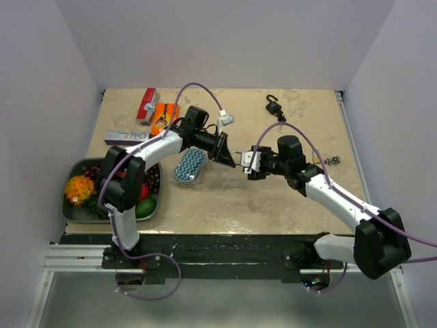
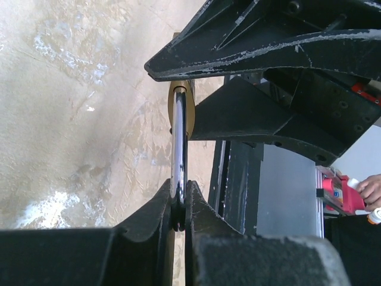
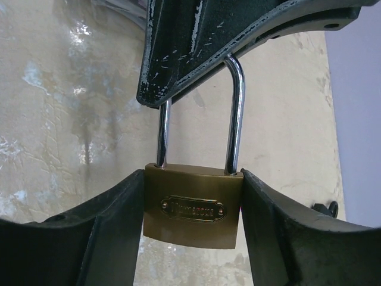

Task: Lock with the key
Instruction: Place the lock at the center of the board.

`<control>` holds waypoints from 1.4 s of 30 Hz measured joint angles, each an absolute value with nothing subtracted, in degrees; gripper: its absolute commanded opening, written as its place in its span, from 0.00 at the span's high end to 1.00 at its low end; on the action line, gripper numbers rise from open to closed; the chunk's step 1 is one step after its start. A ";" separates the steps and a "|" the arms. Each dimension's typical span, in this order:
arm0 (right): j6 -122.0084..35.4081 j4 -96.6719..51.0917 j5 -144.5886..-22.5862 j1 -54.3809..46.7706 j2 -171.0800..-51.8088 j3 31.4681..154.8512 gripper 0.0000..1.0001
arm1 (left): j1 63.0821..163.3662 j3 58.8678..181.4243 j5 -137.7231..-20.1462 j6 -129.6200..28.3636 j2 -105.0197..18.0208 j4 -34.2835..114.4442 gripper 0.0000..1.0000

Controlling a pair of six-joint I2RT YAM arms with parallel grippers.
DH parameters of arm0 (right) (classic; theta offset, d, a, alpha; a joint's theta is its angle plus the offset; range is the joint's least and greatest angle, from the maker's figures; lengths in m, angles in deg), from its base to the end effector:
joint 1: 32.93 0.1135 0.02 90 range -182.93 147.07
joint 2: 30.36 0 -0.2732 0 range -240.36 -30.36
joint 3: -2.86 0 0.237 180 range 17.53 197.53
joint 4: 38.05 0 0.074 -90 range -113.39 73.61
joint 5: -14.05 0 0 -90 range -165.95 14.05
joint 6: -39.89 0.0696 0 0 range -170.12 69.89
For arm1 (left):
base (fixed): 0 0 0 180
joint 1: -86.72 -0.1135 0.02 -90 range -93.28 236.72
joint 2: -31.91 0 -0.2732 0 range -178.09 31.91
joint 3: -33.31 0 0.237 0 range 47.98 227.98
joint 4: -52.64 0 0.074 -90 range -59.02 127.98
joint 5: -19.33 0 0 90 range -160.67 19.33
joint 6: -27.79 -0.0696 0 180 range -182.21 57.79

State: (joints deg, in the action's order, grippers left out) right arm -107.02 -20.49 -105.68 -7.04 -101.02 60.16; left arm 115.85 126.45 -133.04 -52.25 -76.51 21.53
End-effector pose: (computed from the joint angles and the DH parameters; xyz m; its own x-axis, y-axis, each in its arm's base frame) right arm 0.2327 0.1513 0.2474 0.3860 -0.6214 -0.6819 -0.8033 0.1371 -0.5796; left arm 0.3266 -0.2526 0.2333 -0.7543 0.3285 -0.5684 0.6387 0.1670 -0.7511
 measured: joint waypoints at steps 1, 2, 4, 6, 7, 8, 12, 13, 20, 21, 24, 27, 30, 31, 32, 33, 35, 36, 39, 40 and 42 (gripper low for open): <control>-106.91 -20.69 -105.42 -7.04 -101.02 60.14 0.69 | 115.85 126.52 -133.02 -52.23 -76.51 21.55 1.00; -106.65 -20.86 -105.25 -7.02 -101.02 60.14 0.82 | 115.85 126.56 -133.02 -52.23 -76.51 21.53 0.87; -105.90 -21.30 -104.72 -6.91 -101.02 60.14 0.98 | 115.85 126.63 -133.02 -52.25 -76.51 21.57 0.72; -104.05 -21.23 -103.43 -6.67 -101.02 60.14 1.00 | 115.83 126.65 -133.50 -52.19 -76.51 22.03 0.41; -102.89 -21.01 -102.73 -6.67 -101.13 60.14 1.00 | 115.74 126.67 -133.59 -52.21 -76.41 22.23 0.38; -101.47 -20.77 -101.75 -6.71 -101.23 60.14 1.00 | 115.67 126.67 -133.63 -52.32 -76.30 22.45 0.36; -95.02 -19.22 -98.82 -8.07 -101.30 60.14 1.00 | 114.45 126.15 -132.10 -52.60 -74.29 23.10 0.20; -93.73 -18.81 -98.56 -8.81 -101.30 60.14 1.00 | 113.58 125.43 -131.16 -52.82 -73.04 23.93 0.13; -76.16 -12.49 -93.97 -18.47 -105.69 64.07 1.00 | 105.99 120.40 -116.72 -55.38 -60.54 31.10 0.01; -73.53 -11.57 -92.42 -19.30 -106.94 64.92 1.00 | 105.73 120.20 -113.39 -55.71 -59.05 32.20 0.01; -66.30 -9.87 -87.89 -20.79 -109.61 65.73 1.00 | 105.93 118.35 -104.48 -56.14 -55.16 36.89 0.01; -59.87 -7.88 -83.28 -21.25 -111.70 65.73 1.00 | 105.99 115.09 -97.68 -57.13 -51.82 40.96 0.01; -55.00 -7.62 -79.10 -21.73 -113.93 65.73 1.00 | 105.97 114.61 -94.20 -57.52 -50.94 41.51 0.01; -53.60 -7.94 -77.82 -21.88 -114.83 65.75 1.00 | 105.95 114.61 -93.85 -57.54 -50.94 41.16 0.01; -52.36 -8.14 -76.72 -22.15 -115.88 65.84 1.00 | 105.95 114.61 -93.81 -57.54 -50.96 40.46 0.01; -51.46 -8.38 -75.85 -22.28 -116.73 65.84 1.00 | 105.95 114.61 -93.81 -57.48 -50.99 39.89 0.01; -49.67 -8.62 -73.97 -22.69 -119.20 66.36 1.00 | 105.97 114.61 -93.81 -57.32 -51.01 38.82 0.01; -48.97 -8.93 -73.40 -22.89 -120.49 66.78 1.00 | 105.95 114.61 -93.79 -57.21 -51.01 38.60 0.01; -47.46 -9.45 -72.11 -23.48 -124.14 68.77 1.00 | 105.95 114.37 -93.63 -56.60 -51.01 38.73 0.01; -47.07 -9.74 -71.94 -23.74 -125.21 69.60 1.00 | 105.93 114.02 -93.55 -56.21 -51.01 38.91 0.01; -46.58 -10.63 -71.89 -24.07 -126.92 71.09 0.99 | 105.90 112.86 -93.35 -55.68 -51.01 39.15 0.01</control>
State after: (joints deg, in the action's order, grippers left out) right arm -46.58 -10.63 -71.89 -24.07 -126.92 71.09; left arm 105.90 112.86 -93.35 -55.68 -51.01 39.15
